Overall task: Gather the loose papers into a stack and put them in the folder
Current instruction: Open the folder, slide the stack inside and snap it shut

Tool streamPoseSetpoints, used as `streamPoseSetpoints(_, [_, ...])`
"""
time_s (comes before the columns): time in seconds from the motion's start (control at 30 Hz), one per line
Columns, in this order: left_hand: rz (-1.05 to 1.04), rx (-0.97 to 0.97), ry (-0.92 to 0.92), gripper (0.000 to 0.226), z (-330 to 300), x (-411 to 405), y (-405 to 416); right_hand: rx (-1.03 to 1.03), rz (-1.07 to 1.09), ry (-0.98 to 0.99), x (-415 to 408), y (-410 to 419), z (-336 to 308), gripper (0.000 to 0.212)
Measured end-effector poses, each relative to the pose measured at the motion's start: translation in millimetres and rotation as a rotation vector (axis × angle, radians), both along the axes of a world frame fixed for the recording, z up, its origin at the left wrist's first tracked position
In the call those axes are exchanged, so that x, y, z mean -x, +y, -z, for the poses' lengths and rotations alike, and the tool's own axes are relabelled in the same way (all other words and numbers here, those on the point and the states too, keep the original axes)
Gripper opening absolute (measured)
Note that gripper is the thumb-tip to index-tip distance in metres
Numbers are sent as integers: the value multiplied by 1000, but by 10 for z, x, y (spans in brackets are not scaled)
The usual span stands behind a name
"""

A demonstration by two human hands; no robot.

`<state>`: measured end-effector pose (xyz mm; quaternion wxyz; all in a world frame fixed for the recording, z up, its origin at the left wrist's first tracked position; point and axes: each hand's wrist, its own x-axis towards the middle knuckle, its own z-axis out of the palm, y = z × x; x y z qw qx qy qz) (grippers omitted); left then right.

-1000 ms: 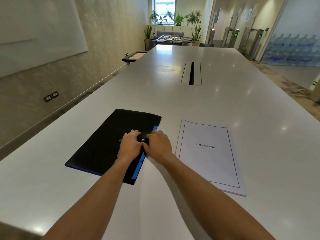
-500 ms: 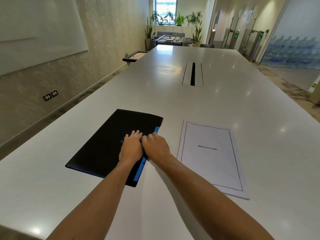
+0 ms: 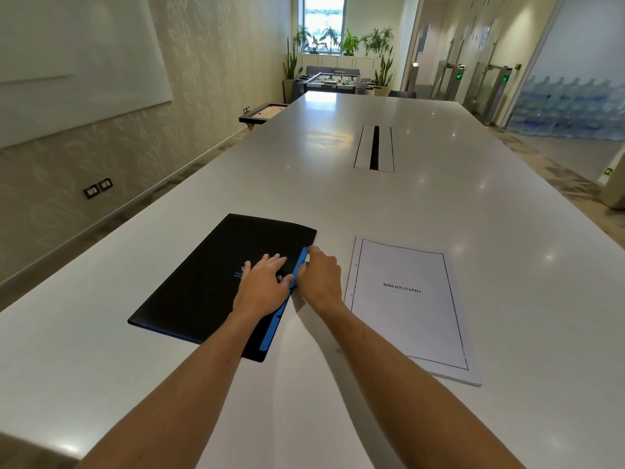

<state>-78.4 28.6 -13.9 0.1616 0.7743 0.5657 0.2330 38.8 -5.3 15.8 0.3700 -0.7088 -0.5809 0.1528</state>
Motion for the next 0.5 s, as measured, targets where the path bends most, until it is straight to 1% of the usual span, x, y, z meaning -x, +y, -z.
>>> streamPoseSetpoints(0.13, [56, -5, -4, 50, -57, 16, -1, -13, 70, 161, -33, -6, 0, 39])
streamPoseSetpoints(0.23, [131, 9, 16, 48, -127, 28, 7, -53, 100, 227, -111, -9, -30, 34])
streamPoseSetpoints(0.3, [174, 62, 27, 48, -209, 21, 17, -68, 129, 297, -165, 1, -44, 31])
streamPoseSetpoints(0.37, [210, 141, 55, 53, -316, -24, 16, -80, 174, 432, -225, 14, -47, 28])
streamPoseSetpoints(0.5, [233, 241, 131, 65, -475, -189, 22, -65, 261, 787, -350, 6, -74, 22])
